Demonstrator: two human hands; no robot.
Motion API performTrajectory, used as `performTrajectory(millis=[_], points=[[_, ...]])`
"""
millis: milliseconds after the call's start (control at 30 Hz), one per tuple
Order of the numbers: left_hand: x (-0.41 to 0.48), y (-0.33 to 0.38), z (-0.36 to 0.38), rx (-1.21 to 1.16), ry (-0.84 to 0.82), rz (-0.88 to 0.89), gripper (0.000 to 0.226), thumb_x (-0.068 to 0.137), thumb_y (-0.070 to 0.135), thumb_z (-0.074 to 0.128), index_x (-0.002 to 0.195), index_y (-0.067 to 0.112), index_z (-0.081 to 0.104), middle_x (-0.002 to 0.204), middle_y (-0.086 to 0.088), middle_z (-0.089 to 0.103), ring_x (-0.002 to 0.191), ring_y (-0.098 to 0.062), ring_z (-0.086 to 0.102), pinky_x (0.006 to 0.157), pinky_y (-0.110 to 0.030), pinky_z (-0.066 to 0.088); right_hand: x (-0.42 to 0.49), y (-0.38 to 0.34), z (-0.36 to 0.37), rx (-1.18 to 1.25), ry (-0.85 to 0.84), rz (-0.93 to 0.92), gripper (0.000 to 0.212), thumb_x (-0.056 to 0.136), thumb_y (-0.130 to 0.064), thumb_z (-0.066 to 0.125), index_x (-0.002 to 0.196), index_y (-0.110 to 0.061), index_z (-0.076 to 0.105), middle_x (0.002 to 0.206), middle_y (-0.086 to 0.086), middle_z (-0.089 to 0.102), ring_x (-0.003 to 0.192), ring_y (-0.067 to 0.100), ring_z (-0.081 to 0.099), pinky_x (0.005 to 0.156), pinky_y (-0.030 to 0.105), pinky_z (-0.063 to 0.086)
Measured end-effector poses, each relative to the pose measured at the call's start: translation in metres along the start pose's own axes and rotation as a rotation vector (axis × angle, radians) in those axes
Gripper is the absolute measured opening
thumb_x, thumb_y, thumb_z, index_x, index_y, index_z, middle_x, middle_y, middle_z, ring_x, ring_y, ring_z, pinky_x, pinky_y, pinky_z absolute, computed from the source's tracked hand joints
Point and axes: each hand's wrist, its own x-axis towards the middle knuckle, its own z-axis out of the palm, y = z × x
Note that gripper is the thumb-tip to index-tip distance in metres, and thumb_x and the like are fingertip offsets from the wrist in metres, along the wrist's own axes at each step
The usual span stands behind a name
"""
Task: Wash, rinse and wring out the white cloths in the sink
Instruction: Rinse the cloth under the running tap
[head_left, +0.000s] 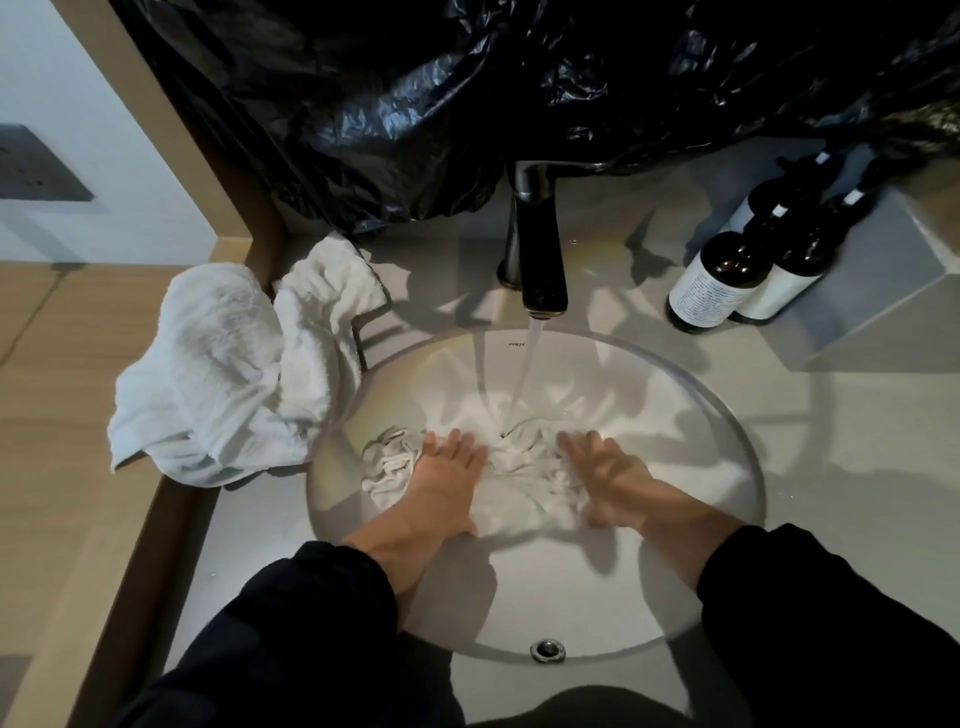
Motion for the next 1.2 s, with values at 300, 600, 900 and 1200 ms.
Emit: performTrajectory(millis=[300,600,900,1200], points=[[-0.011,0.002,-0.025,-0.639,0.320,0.112,0.121,0.068,0.055,0.078,0.154,0.010,0.005,0.158,-0.008,0.020,0.147,-0.026,0.014,0.118,-0.038,0.016,-0.046,0.009,-0.103,0.518,0.022,-0.148,0.025,0.068,-0.029,0.079,0.084,-0.017,0.064,0.083,-0.001,0.065,0.081,0.018,0.063,0.069,0.032,0.047],[-0.061,-0.006,-0.073,-1.515,0.235,0.426,0.071,0.064,0.007,0.084,0.120,0.031,0.048,0.109,0.016,0.057,0.101,0.009,0.058,0.077,-0.011,0.047,-0.108,-0.046,-0.191,0.829,0.255,-0.367,0.014,0.076,-0.016,0.075,0.089,-0.015,0.073,0.082,0.007,0.069,0.066,0.008,0.060,0.055,0.023,0.048],[-0.069,0.004,-0.087,-1.574,0.438,0.212,0.034,0.069,0.015,0.087,0.096,0.020,0.067,0.094,0.001,0.069,0.088,-0.012,0.064,0.084,-0.030,0.053,-0.110,-0.035,-0.192,1.557,0.357,-0.474,0.055,0.055,-0.016,0.085,0.100,0.009,0.064,0.085,0.012,0.065,0.077,0.019,0.061,0.066,0.025,0.049],[-0.070,-0.052,-0.098,-1.813,-0.124,0.221,0.025,0.083,0.016,0.071,0.106,0.007,0.067,0.107,-0.015,0.071,0.101,-0.029,0.067,0.099,-0.045,0.048,-0.037,-0.014,-0.061,2.531,0.055,-0.133,0.074,0.049,-0.035,0.093,0.110,-0.003,0.065,0.116,0.021,0.065,0.105,0.038,0.063,0.091,0.054,0.048]])
